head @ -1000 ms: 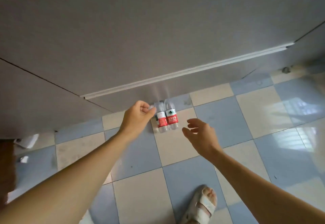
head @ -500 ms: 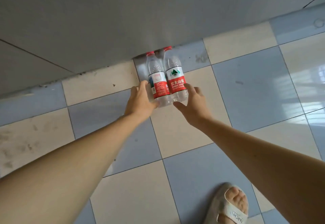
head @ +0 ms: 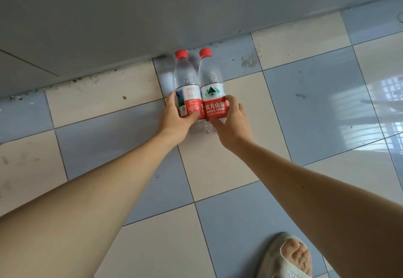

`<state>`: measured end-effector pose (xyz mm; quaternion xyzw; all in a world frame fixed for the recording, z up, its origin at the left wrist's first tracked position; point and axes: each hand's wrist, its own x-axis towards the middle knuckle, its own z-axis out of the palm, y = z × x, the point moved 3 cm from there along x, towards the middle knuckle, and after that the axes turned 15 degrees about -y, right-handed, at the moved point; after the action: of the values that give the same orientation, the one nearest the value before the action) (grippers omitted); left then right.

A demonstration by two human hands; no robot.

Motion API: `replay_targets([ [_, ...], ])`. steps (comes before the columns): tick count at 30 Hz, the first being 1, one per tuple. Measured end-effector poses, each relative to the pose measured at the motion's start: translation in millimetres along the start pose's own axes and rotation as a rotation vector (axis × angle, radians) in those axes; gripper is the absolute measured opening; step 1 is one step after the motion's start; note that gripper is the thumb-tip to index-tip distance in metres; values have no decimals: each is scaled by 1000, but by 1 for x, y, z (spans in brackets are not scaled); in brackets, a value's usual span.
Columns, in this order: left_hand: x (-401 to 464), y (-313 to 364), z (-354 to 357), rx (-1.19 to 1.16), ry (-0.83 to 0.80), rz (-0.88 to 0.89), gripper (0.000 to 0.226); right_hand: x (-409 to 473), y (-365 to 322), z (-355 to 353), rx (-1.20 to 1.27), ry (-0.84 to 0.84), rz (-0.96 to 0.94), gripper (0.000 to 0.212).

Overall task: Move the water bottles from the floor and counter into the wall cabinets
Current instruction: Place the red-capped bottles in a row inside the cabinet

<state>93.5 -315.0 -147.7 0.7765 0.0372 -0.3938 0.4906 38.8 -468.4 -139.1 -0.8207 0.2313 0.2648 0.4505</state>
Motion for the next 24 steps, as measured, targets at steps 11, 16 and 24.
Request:
replay_targets([
  [11, -60, -39, 11, 128, -181, -119, 75, -56, 38, 28, 82, -145, 137, 61],
  [16, -24, -18, -1, 153, -99, -112, 80, -19, 18, 11, 118, -62, 143, 68],
  [24, 9, -2, -2, 97, -60, -17, 71, 31, -3, 2, 234, -105, 120, 69],
])
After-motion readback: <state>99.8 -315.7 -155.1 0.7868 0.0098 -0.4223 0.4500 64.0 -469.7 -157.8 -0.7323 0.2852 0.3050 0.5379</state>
